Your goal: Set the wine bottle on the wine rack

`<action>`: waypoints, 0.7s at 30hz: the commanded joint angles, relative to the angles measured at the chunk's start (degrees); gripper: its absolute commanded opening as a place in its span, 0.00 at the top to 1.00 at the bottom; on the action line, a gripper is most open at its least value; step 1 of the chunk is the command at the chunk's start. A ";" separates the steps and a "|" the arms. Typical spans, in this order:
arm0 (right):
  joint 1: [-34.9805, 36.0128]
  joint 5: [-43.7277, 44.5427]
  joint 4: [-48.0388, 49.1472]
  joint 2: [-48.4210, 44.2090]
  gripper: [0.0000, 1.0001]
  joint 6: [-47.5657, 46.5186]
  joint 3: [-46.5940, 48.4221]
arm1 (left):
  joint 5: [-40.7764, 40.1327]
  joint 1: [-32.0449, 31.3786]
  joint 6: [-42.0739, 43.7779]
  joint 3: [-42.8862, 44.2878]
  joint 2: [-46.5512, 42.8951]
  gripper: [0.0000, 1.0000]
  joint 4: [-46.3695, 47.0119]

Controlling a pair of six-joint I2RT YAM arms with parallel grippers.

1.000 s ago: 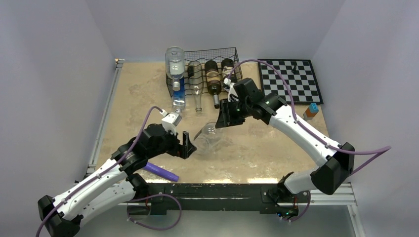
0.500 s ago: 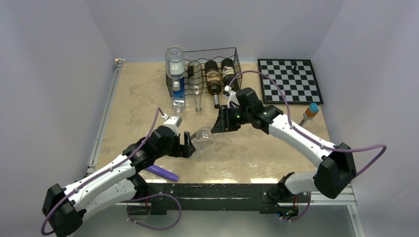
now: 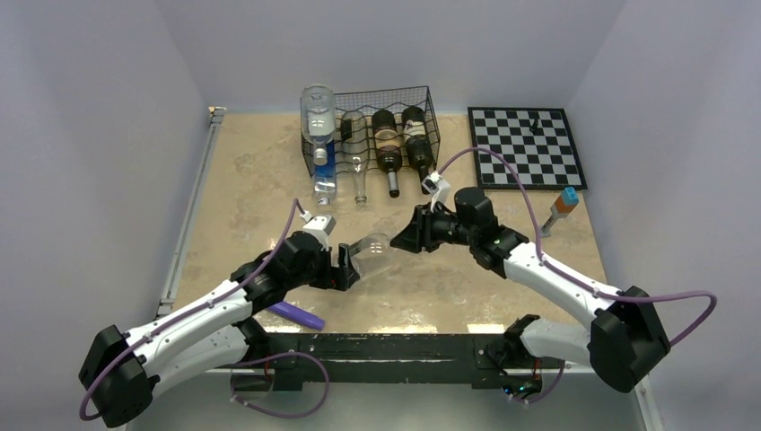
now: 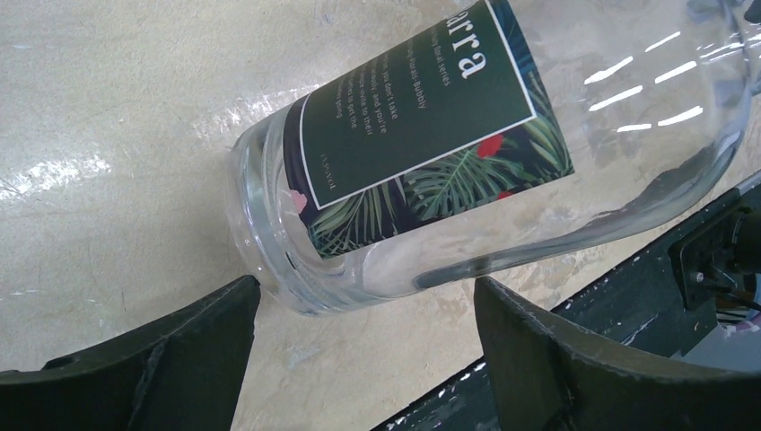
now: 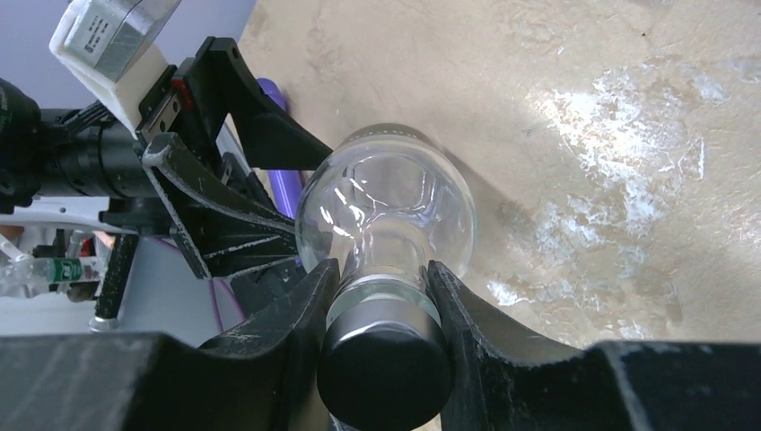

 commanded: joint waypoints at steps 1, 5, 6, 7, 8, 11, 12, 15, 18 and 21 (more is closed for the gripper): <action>2.46 -2.99 -5.57 -0.14 1.00 -7.60 -3.68 | -5.11 0.45 -0.12 0.09 2.65 0.09 3.05; 2.58 -1.10 -10.36 -1.70 1.00 -11.45 -4.12 | -6.21 0.96 -0.06 0.62 3.23 0.09 3.05; 2.73 -0.90 -11.15 -1.84 1.00 -11.86 -4.27 | -6.34 1.13 -0.04 0.68 3.43 0.08 3.16; 3.08 -0.42 -11.89 -1.82 1.00 -12.23 -4.48 | -6.44 1.24 0.03 0.83 3.59 0.08 3.24; 3.53 0.12 -12.40 -1.87 1.00 -12.40 -4.58 | -6.57 1.33 0.11 0.93 3.72 0.08 3.47; 5.75 2.22 -13.44 -1.42 1.00 -12.84 -5.14 | -7.12 1.61 0.54 1.36 4.16 0.08 3.80; 6.41 2.97 -13.47 -1.17 1.00 -12.76 -5.36 | -7.28 1.75 0.80 1.63 4.23 0.08 3.90; 7.56 4.87 -12.92 0.22 1.00 -12.65 -5.53 | -7.95 2.11 1.42 2.50 4.53 0.07 3.69; 8.36 6.80 -13.59 2.01 1.00 -13.46 -4.55 | -8.59 2.49 2.07 3.53 4.61 0.06 2.74; 10.04 9.63 -14.87 4.72 1.00 -15.13 -3.18 | -9.25 2.73 2.73 4.42 4.33 0.06 1.86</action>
